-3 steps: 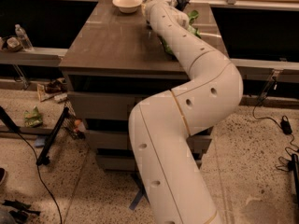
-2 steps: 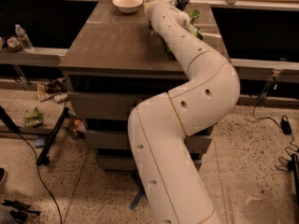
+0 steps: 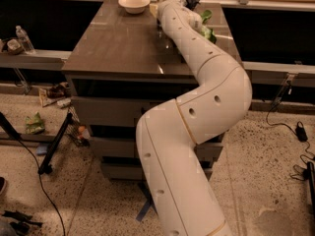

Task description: Move redbull can near blue chip bag

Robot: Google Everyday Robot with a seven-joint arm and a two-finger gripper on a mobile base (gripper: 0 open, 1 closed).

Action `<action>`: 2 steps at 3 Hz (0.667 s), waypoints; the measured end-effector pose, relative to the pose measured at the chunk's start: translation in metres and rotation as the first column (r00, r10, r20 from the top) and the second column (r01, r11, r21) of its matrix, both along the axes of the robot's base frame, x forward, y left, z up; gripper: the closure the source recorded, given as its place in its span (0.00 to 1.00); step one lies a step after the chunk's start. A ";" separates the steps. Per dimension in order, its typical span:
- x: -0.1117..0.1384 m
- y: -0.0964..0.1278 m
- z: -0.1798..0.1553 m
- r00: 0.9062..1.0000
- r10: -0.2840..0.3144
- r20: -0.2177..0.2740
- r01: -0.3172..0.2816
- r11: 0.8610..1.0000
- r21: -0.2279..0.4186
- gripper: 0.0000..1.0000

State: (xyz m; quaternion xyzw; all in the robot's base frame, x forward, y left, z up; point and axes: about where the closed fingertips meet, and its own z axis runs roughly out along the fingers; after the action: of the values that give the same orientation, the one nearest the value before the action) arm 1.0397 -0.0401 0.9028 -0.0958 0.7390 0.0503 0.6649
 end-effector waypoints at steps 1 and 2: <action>-0.009 -0.010 0.023 0.999 0.038 0.011 -0.038 0.999 -0.025 0.00; -0.032 -0.020 0.063 0.992 0.121 0.034 -0.118 0.991 -0.066 0.00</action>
Offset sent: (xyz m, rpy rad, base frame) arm -0.1156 -0.0131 0.0750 -0.0855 -0.0725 0.3169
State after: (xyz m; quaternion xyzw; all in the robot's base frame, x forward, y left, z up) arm 1.0078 -0.0601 0.9656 -0.1621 0.7203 0.0645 0.6713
